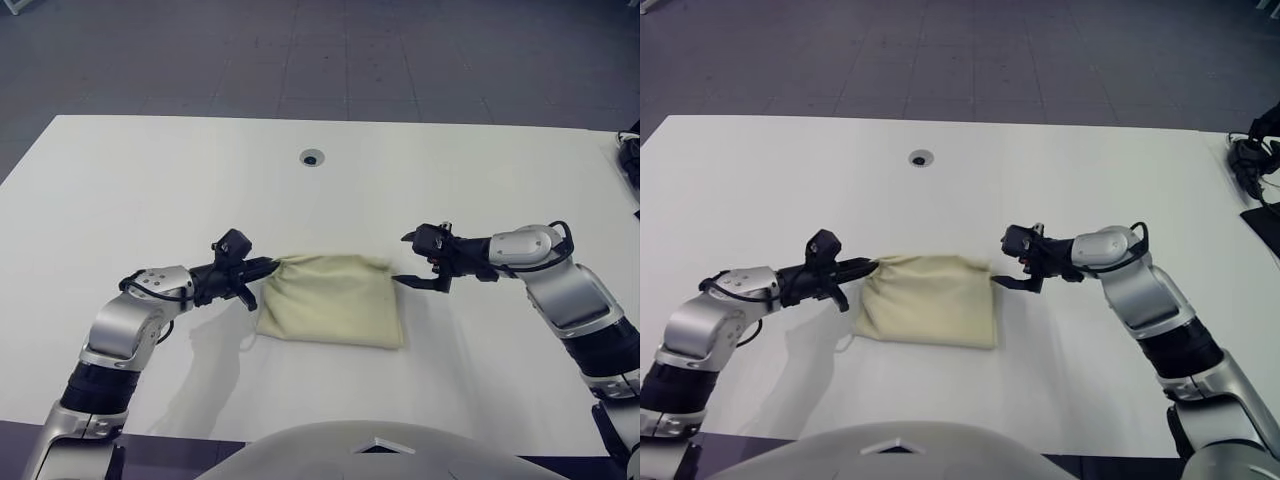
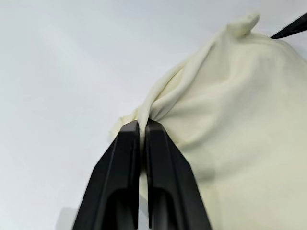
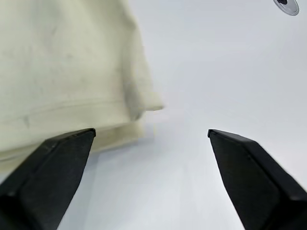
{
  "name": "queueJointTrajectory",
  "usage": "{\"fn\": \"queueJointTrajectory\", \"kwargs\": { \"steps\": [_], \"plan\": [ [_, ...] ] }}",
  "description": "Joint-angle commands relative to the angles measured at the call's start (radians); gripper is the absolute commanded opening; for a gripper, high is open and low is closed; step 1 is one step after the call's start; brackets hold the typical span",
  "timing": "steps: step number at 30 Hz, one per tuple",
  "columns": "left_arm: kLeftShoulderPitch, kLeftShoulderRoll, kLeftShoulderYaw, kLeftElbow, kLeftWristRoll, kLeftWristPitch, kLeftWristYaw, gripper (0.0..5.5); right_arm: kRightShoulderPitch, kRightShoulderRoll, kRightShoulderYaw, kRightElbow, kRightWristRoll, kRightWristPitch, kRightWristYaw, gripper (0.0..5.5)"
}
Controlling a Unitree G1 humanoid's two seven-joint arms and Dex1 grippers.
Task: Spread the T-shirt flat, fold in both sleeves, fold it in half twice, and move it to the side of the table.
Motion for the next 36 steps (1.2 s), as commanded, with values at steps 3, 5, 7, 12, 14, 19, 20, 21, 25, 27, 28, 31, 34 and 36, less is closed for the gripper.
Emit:
{"fn": "queueJointTrajectory", "kwargs": {
  "steps": [3,5,7,12,14,19,20,21,25,27,28,31,34,36],
  "plan": [
    [-0.009,-0.034,-0.044,0.046,0.077,-0.045,0.016,0.01,0.015,0.031,-0.041,0.010,-0.022,-0.032,-0.061,5.36],
    [-0.014,-0.043,-0.052,0.053,0.084,-0.050,0.009,0.01,0.023,0.047,-0.075,-0.014,0.003,-0.025,-0.077,5.40],
    [-0.014,-0.050,-0.053,0.059,0.086,-0.052,0.004,0.01,0.026,0.068,-0.109,-0.035,0.030,-0.017,-0.090,5.40],
    [-0.018,-0.070,-0.038,0.072,0.064,-0.037,0.003,0.01,0.020,0.138,-0.152,-0.046,0.063,-0.011,-0.147,5.40],
    [-0.019,-0.075,-0.028,0.073,0.057,-0.029,0.001,0.01,0.015,0.172,-0.150,-0.050,0.067,-0.002,-0.175,5.40],
    [-0.044,-0.106,0.001,0.099,0.029,0.002,0.013,1.12,0.037,0.243,-0.051,-0.041,-0.027,-0.058,-0.258,5.40],
    [-0.050,-0.117,0.007,0.102,0.031,-0.005,0.023,1.33,0.040,0.254,-0.024,-0.035,-0.049,-0.072,-0.267,5.40],
    [-0.051,-0.123,0.007,0.103,0.055,-0.042,0.041,1.53,0.043,0.260,0.002,-0.028,-0.068,-0.088,-0.269,5.40],
    [-0.040,-0.151,0.031,0.086,0.085,-0.115,0.086,2.17,0.054,0.266,0.074,0.005,-0.138,-0.158,-0.273,5.40],
    [-0.052,-0.157,0.023,0.118,0.116,-0.148,0.098,2.49,0.069,0.270,0.081,0.009,-0.152,-0.175,-0.283,5.40],
    [-0.057,-0.164,0.023,0.140,0.133,-0.163,0.113,2.69,0.074,0.275,0.082,0.011,-0.156,-0.179,-0.286,5.40],
    [-0.069,-0.178,0.028,0.195,0.185,-0.219,0.161,3.18,0.078,0.288,0.086,0.019,-0.168,-0.194,-0.288,5.40],
    [-0.095,-0.187,0.042,0.250,0.210,-0.258,0.181,3.69,0.089,0.292,0.087,0.020,-0.178,-0.205,-0.290,5.40],
    [-0.106,-0.182,0.035,0.294,0.233,-0.285,0.174,3.99,0.098,0.294,0.087,0.019,-0.186,-0.209,-0.293,5.40]
  ]
}}
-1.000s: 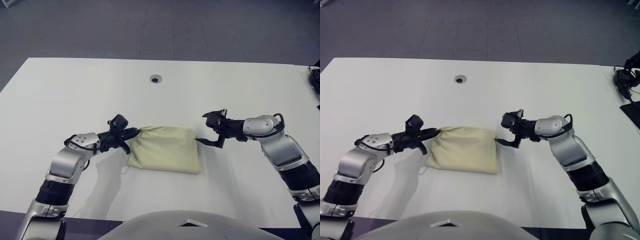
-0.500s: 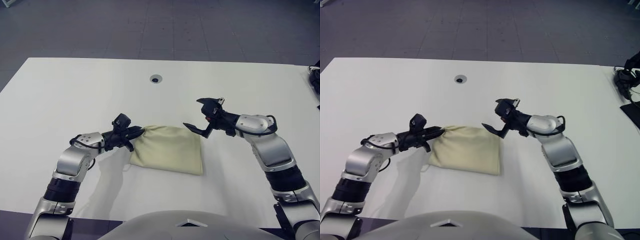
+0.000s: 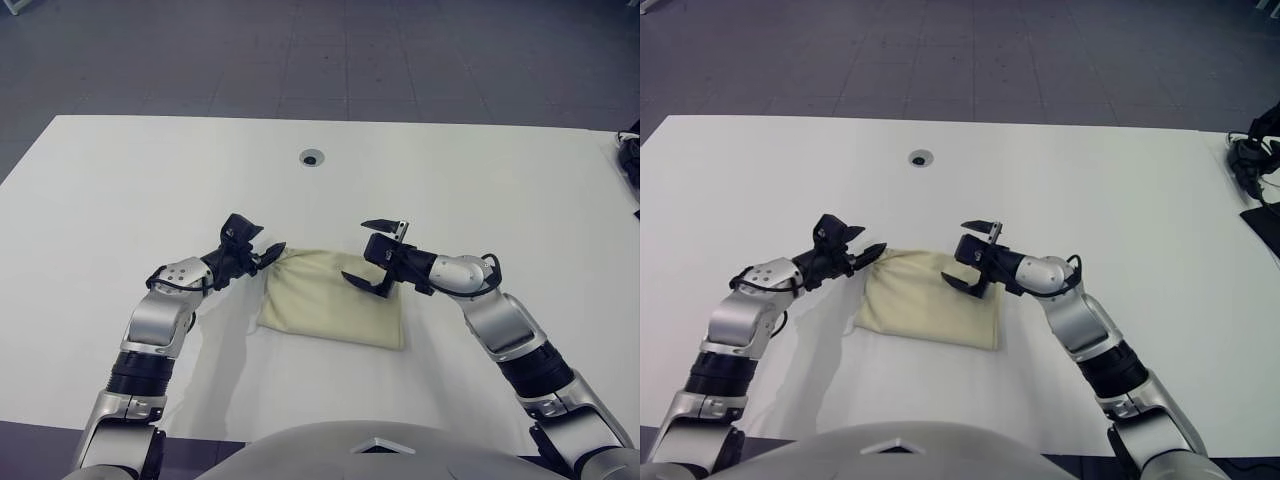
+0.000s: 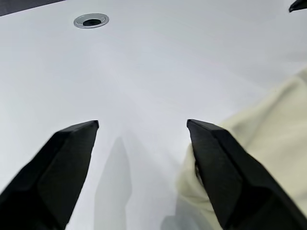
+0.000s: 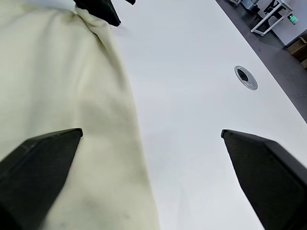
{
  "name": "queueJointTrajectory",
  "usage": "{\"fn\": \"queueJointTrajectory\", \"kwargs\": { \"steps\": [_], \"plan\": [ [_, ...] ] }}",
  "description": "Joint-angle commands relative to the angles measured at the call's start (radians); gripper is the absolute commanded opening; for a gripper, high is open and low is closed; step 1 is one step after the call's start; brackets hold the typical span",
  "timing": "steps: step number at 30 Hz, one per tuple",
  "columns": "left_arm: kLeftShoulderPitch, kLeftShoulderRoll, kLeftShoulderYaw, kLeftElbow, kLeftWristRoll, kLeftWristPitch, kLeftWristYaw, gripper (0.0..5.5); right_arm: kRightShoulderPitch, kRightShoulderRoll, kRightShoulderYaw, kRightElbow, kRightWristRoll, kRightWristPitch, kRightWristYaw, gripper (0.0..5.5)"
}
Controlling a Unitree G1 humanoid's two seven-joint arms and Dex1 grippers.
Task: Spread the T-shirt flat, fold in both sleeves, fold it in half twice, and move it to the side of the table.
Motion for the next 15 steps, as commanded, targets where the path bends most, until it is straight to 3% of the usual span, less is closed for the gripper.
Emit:
{"fn": "queueJointTrajectory", "kwargs": {
  "steps": [1,8,15],
  "plan": [
    [-0.033,0.010,-0.001,0.094,0.052,-0.054,-0.004,4.13,0.025,0.005,0.005,0.003,-0.017,-0.010,-0.005,5.40],
    [-0.075,0.018,-0.022,0.273,0.142,-0.162,-0.013,5.37,0.050,0.015,-0.014,-0.031,-0.009,0.023,-0.003,5.40],
    [-0.116,0.004,0.015,0.345,0.160,-0.273,0.021,5.37,0.057,0.035,-0.042,-0.049,0.006,0.043,-0.010,5.40]
  ]
}}
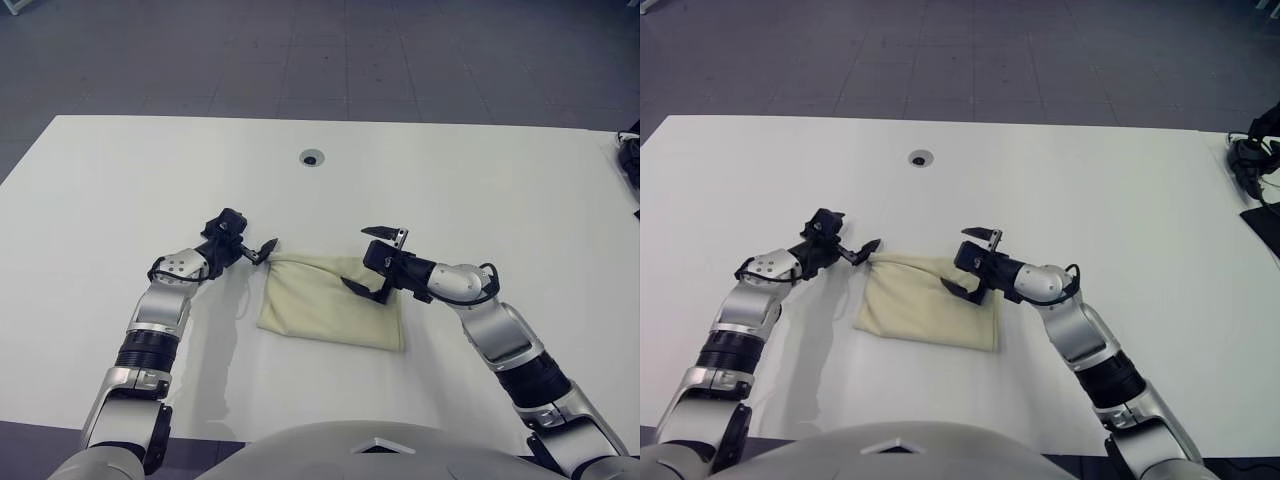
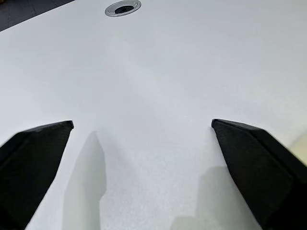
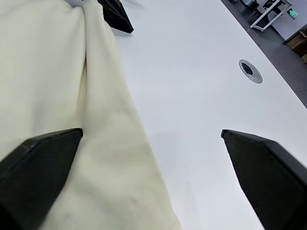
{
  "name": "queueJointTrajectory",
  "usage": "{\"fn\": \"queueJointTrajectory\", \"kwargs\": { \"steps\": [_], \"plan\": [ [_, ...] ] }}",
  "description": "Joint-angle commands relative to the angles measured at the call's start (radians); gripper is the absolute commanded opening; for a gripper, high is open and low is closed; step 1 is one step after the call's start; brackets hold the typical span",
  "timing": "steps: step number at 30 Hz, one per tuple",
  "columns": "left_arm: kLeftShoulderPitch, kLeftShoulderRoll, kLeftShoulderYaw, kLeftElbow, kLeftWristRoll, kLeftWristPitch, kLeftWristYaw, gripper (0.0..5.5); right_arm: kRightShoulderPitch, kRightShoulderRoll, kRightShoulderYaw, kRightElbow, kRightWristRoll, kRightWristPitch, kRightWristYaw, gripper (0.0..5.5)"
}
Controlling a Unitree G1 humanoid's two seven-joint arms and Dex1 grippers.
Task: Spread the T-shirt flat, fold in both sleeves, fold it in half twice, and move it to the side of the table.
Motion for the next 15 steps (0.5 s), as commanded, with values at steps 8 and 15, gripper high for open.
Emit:
{"fn": "queueJointTrajectory", "kwargs": {
  "steps": [8,15],
  "plan": [
    [-0.108,-0.028,0.130,0.094,0.007,-0.204,0.114,5.37,0.020,0.041,-0.072,-0.073,0.052,0.060,-0.024,5.40],
    [-0.031,0.054,0.182,-0.220,-0.077,-0.102,0.019,5.37,-0.091,0.104,-0.105,-0.080,0.126,0.125,-0.015,5.40]
  ]
}}
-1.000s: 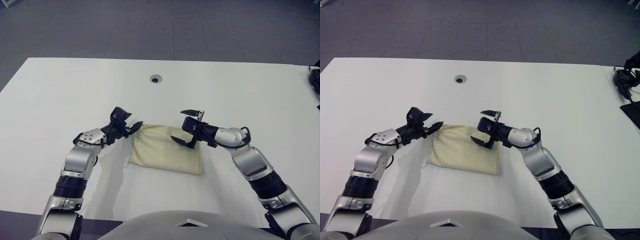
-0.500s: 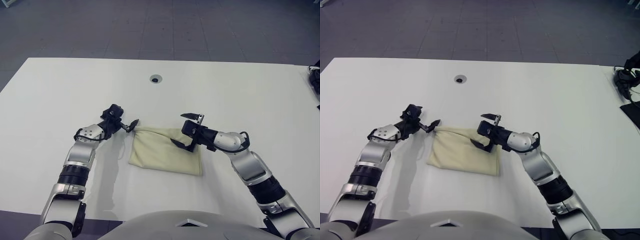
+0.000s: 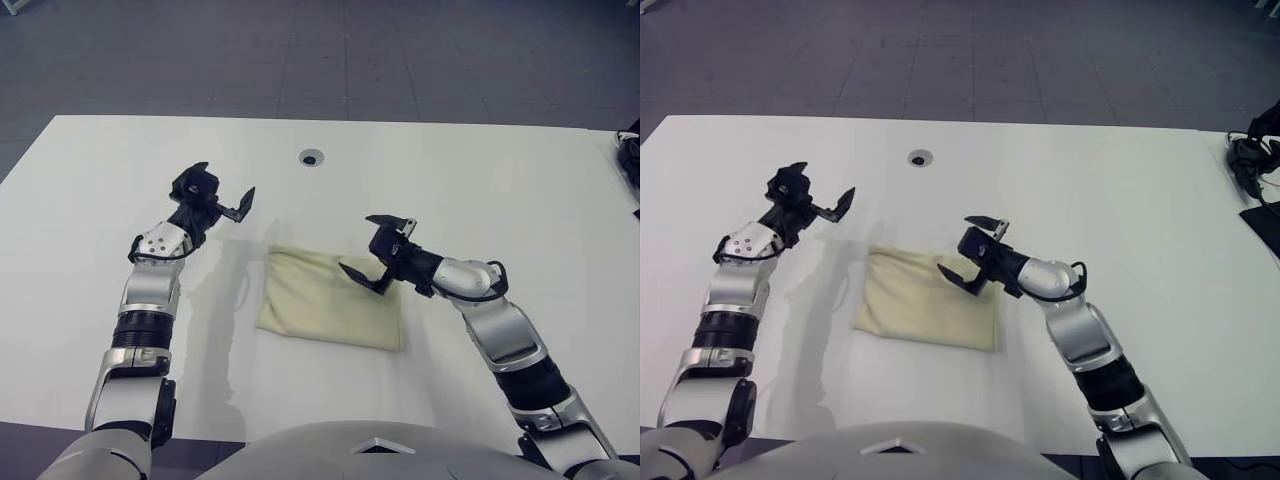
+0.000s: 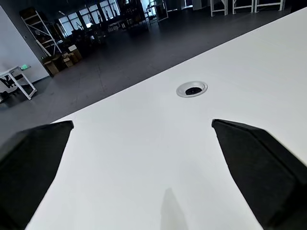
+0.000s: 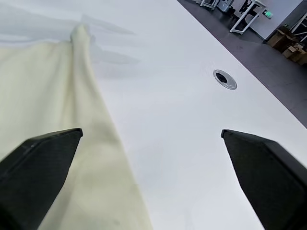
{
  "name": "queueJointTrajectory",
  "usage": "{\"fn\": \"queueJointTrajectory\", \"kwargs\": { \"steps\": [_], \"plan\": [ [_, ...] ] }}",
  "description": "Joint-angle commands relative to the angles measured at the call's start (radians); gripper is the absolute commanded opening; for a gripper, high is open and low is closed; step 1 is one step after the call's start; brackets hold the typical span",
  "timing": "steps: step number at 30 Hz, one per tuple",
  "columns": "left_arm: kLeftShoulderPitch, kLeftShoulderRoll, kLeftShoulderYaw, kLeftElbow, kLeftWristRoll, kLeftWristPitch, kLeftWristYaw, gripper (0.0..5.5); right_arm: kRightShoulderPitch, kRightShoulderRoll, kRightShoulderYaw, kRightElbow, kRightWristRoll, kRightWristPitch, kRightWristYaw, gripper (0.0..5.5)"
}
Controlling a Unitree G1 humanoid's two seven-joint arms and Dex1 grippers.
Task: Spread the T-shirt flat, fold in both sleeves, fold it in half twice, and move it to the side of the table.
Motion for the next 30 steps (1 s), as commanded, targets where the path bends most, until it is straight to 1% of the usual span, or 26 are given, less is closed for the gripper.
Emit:
{"fn": "queueJointTrajectory", "kwargs": {
  "steps": [1,5,10,14,16,20,24,30],
  "plan": [
    [0.093,0.076,0.037,-0.285,-0.097,0.115,-0.104,5.37,-0.100,0.048,0.000,0.008,0.039,0.037,0.012,5.40],
    [0.226,0.180,0.048,-0.501,-0.168,0.176,-0.246,5.37,-0.167,0.116,0.059,0.127,0.006,0.006,-0.017,5.40],
    [0.390,0.304,0.070,-0.624,-0.195,0.194,-0.396,5.37,-0.215,0.194,0.120,0.251,-0.014,-0.025,-0.033,5.40],
    [0.486,0.359,0.088,-0.672,-0.225,0.201,-0.486,5.37,-0.249,0.244,0.130,0.334,-0.017,-0.042,-0.043,5.40],
    [0.499,0.372,0.076,-0.668,-0.209,0.198,-0.501,5.37,-0.257,0.260,0.131,0.372,-0.024,-0.060,-0.052,5.40],
    [0.501,0.380,0.002,-0.646,-0.131,0.170,-0.512,5.37,-0.274,0.292,0.124,0.484,-0.049,-0.115,-0.100,5.40],
    [0.497,0.365,-0.084,-0.599,-0.024,0.140,-0.488,5.37,-0.279,0.308,0.119,0.561,-0.061,-0.165,-0.116,5.40],
    [0.474,0.344,-0.182,-0.523,0.082,0.101,-0.464,5.37,-0.289,0.332,0.113,0.628,-0.072,-0.199,-0.134,5.40]
  ]
}}
